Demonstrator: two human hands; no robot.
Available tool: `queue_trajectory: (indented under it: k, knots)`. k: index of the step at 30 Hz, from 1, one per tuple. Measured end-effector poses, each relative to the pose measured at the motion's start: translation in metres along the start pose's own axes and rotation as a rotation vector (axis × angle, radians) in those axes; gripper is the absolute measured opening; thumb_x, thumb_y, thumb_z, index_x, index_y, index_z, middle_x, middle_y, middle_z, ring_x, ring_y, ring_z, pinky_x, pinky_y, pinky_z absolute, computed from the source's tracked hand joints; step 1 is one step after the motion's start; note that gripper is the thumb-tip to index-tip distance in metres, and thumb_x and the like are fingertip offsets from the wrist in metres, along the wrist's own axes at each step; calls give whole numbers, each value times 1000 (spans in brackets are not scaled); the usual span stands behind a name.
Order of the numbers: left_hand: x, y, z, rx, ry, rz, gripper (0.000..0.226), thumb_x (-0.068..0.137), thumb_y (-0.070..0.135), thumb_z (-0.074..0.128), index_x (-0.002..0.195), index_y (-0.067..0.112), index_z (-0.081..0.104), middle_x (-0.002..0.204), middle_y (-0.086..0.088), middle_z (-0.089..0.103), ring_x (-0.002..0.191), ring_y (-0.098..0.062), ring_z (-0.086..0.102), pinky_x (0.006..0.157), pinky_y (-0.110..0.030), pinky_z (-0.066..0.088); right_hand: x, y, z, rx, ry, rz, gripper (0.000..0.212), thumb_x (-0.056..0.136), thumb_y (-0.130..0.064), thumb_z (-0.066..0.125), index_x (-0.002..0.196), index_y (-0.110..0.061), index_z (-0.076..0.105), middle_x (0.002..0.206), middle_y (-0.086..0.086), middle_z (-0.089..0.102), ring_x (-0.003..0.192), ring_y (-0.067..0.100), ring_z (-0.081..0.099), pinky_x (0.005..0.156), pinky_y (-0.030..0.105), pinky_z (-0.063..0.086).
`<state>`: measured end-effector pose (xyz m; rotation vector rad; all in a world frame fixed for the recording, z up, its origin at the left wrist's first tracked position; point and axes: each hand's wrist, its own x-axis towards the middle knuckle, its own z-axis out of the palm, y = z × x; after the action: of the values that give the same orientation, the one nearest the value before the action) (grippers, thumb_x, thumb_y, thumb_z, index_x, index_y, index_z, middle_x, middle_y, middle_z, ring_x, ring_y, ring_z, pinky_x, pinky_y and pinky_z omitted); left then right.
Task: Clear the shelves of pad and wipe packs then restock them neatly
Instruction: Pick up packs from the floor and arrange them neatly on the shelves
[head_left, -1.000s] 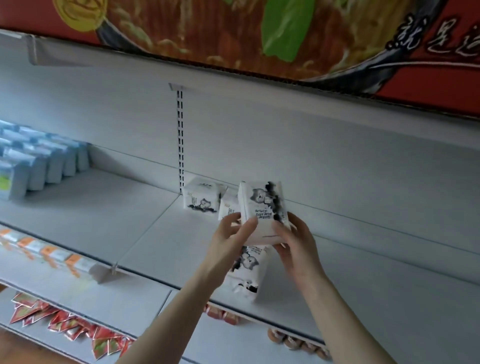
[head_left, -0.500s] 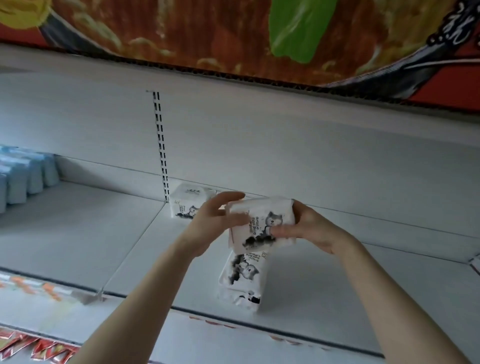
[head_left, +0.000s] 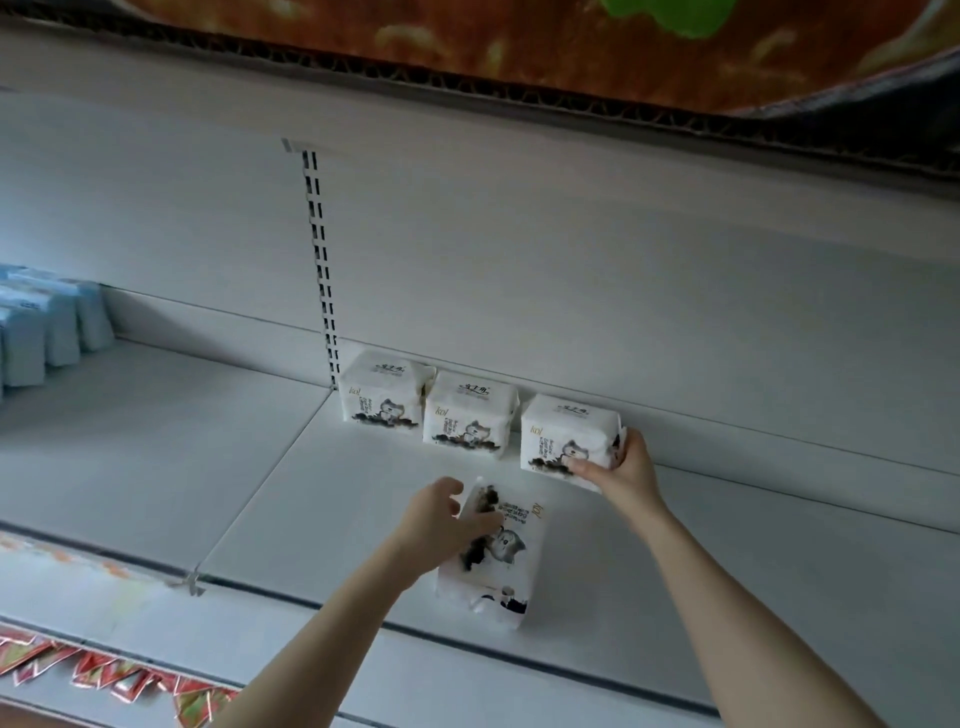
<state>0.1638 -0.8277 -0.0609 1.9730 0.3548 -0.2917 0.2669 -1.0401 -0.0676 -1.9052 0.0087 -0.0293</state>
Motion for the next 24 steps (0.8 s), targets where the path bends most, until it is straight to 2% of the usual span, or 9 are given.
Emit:
queue_trajectory:
  k: [3,5,7,9,15,17,19,22,24]
  knots:
    - [3,-1,0,50,13,-4,66,76,44,74,125,5,52,110,-7,62,95,-21,61,70,-22,45,10,4,9,-13,-26,18,58,69,1,79,114,-7,44,106,5,60,93,18,59,79,25,43]
    - [2,3,-1,93,28,7,49,78,42,73,107,6,56,97,-4,61,80,-16,56,60,-19,40,16,6,13,-30,-52,37,57,69,2,78,114,-7,44,107,7,59,93,17,58,81,26,42]
    - [-2,8,-1,143,51,31,33,80,38,71,81,11,53,78,-4,53,64,-16,46,54,-20,32,22,8,15,-46,-76,59,60,70,4,77,119,-3,44,111,9,60,93,17,57,82,25,42]
    - [-4,11,1,169,78,43,39,81,34,70,65,15,41,65,-2,43,54,-13,35,49,-20,26,27,12,16,-66,-84,80,60,71,3,77,121,-1,44,115,11,61,94,17,57,84,26,42]
    - [0,7,0,217,191,72,34,89,23,63,65,17,40,69,4,44,59,-7,37,50,-16,29,24,12,12,-70,-90,141,66,71,-2,78,126,-4,43,116,8,59,98,17,55,87,27,43]
    - [0,6,-1,218,213,82,34,89,19,62,63,17,40,68,4,44,59,-7,37,50,-16,29,16,14,8,-69,-18,137,68,74,-8,78,130,-3,40,114,3,54,104,19,53,90,29,42]
    - [-2,7,0,219,228,90,33,90,19,60,64,16,40,68,3,44,59,-8,37,51,-17,29,5,17,6,-41,102,105,55,77,-16,76,123,-4,48,117,6,58,109,22,56,91,31,44]
    - [-9,9,2,222,254,114,33,92,21,57,64,16,40,67,3,43,63,-14,39,53,-18,30,-24,9,8,80,222,43,33,79,-24,73,102,-6,56,97,8,59,85,13,58,72,17,43]
    - [-16,11,2,200,278,153,33,93,21,56,64,18,41,66,4,44,65,-16,41,53,-17,30,-42,-5,8,199,141,32,23,83,-20,71,97,-6,59,89,6,61,74,8,56,71,21,44]
